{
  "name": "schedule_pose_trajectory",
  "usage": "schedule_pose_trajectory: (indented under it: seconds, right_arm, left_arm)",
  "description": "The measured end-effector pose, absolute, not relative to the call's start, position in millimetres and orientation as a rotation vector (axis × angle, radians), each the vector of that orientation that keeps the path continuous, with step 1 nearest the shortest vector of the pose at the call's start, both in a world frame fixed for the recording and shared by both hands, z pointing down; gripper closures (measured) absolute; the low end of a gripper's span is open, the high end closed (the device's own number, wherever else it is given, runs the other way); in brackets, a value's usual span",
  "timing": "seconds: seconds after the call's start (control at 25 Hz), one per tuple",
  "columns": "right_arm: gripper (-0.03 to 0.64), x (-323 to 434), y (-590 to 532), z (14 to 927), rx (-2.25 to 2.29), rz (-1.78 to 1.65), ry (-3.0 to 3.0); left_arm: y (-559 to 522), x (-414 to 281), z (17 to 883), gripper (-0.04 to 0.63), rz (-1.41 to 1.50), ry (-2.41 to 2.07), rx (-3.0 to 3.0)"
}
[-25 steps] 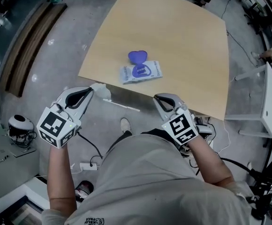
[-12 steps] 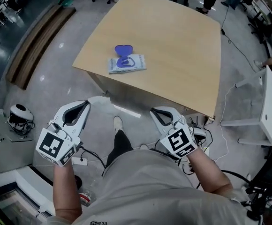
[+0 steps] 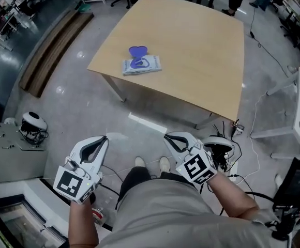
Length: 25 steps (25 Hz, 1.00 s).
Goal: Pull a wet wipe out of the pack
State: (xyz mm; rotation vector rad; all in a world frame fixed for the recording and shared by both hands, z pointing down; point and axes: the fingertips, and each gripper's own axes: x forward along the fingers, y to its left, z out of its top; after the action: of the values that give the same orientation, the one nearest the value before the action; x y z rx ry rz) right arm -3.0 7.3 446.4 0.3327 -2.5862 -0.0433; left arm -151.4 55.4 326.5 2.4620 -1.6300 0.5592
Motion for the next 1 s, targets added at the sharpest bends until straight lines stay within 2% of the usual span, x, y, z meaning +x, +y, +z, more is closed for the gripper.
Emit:
schedule_pose_trajectory:
  seconds: [0.24, 1.0]
  right_arm:
    - [0.612, 8, 53, 424, 0.365, -0.086, -2.579]
    - [0.612, -55, 209, 367, 0.496, -0.113, -2.617]
  left_arm:
    - [107, -137, 303, 0.589, 0.531, -1.627, 2.511]
    - [248, -177, 293, 0.589, 0.444, -1.428, 2.683]
